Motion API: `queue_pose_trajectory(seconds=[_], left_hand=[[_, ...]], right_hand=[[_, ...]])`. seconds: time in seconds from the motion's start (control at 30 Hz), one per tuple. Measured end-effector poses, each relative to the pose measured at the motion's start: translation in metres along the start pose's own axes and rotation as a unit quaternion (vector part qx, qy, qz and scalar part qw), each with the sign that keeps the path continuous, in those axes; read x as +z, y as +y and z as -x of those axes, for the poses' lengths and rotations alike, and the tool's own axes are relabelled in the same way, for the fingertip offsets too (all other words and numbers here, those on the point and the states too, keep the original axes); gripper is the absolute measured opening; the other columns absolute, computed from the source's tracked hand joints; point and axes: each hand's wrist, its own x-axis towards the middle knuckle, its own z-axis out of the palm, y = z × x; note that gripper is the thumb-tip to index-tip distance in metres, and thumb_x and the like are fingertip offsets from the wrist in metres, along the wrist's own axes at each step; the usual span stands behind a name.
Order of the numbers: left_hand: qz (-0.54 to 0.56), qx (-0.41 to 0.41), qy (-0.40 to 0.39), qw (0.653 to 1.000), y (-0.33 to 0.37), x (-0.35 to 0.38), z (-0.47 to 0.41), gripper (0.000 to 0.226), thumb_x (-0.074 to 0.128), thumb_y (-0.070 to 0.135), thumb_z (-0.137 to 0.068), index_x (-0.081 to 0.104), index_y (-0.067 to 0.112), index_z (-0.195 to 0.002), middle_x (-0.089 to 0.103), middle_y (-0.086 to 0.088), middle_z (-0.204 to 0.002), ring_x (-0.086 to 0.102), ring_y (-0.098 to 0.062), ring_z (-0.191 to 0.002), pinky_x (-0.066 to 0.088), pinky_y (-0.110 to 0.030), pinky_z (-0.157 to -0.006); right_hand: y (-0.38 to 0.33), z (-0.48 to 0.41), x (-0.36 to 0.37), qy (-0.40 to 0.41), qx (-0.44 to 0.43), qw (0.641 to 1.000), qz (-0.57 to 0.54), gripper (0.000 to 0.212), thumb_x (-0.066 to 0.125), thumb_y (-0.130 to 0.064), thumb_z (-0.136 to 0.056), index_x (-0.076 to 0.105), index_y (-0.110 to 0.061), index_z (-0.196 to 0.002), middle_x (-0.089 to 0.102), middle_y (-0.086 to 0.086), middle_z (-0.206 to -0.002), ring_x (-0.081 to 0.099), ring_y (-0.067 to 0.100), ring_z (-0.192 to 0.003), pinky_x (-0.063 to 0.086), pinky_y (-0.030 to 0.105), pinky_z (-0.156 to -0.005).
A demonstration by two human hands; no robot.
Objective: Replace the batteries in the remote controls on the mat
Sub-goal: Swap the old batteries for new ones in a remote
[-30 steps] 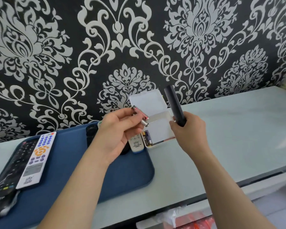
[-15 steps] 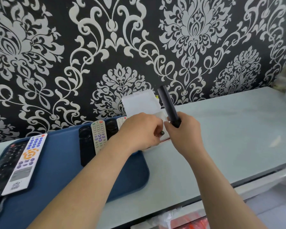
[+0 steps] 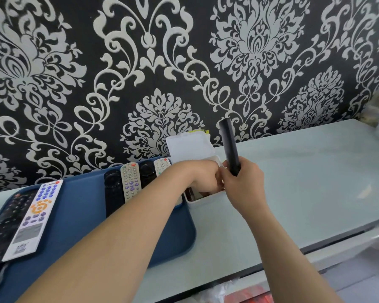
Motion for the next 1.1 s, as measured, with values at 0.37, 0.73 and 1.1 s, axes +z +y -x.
queue_pose_trajectory(seconds=[0.37,0.73,1.1], left_hand=[[-0.091,-0.006,0.232,0.968,-0.012,0.003,0.01,0.015,0.059,0.016,-0.089,0.066,0.016,-0.102,0.066,-0.005,-0.098,0.061,-0.025,-0.089,0.052,-0.036,-0.078],[0.741,0.069,0.167,0.647,-0.038,0.025,0.077,0.022,0.053,0.002,-0.093,0.067,0.008,-0.108,0.07,-0.014,-0.082,0.072,-0.025,-0.074,0.058,-0.021,-0.061],[0.694,0.094,0.243,0.671,-0.056,0.029,0.116,0.02,0.051,0.009,-0.095,0.063,0.011,-0.111,0.073,-0.011,-0.081,0.072,-0.02,-0.068,0.057,-0.02,-0.057]], right_hand=[[0.001,-0.007,-0.003,0.01,0.052,0.998,0.023,0.028,0.061,-0.026,-0.092,0.05,-0.014,-0.069,0.05,-0.003,-0.06,0.045,0.014,-0.057,0.031,0.028,-0.05],[-0.042,0.008,-0.009,-0.013,0.033,0.979,-0.199,0.034,0.067,-0.027,-0.089,0.056,-0.001,-0.072,0.05,0.001,-0.059,0.041,0.014,-0.053,0.036,0.027,-0.053],[-0.072,0.033,0.027,-0.291,0.114,0.886,-0.343,0.015,0.069,-0.018,-0.089,0.066,-0.009,-0.078,0.053,-0.002,-0.057,0.045,0.01,-0.049,0.034,0.025,-0.052]])
